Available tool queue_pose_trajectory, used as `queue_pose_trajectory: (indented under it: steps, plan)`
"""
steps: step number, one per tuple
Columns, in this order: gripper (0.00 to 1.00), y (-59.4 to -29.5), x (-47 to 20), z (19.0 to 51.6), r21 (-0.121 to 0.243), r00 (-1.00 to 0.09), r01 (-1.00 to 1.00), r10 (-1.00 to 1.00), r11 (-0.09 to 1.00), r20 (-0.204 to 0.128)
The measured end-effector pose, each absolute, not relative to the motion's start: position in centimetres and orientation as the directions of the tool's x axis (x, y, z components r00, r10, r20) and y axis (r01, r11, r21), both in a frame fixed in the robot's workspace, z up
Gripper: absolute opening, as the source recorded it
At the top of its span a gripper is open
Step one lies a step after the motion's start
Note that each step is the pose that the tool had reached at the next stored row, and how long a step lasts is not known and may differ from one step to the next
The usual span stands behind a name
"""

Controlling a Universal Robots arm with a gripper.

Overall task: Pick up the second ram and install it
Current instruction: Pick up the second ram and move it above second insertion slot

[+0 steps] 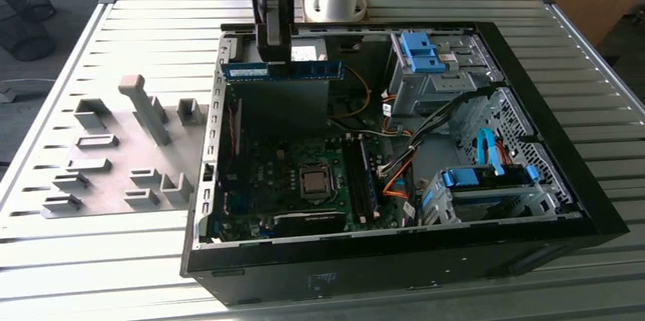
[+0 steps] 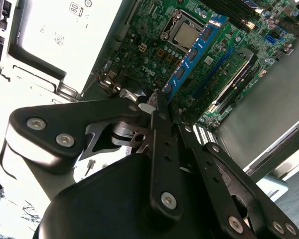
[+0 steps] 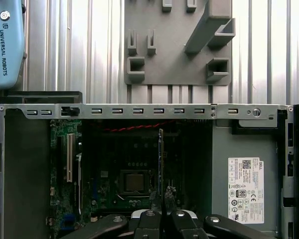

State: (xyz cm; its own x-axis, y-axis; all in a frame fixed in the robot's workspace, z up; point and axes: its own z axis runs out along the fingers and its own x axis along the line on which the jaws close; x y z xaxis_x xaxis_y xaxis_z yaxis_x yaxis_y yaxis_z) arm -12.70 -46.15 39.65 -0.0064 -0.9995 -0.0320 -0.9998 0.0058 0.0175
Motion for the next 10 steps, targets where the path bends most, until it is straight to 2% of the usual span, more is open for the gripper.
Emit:
queue_pose_trajectory:
  steps: [10]
  plan:
    - [0.14, -46.2, -10.5, 39.6, 0.017, -0.006, -1.000, -0.999, 0.006, -0.032]
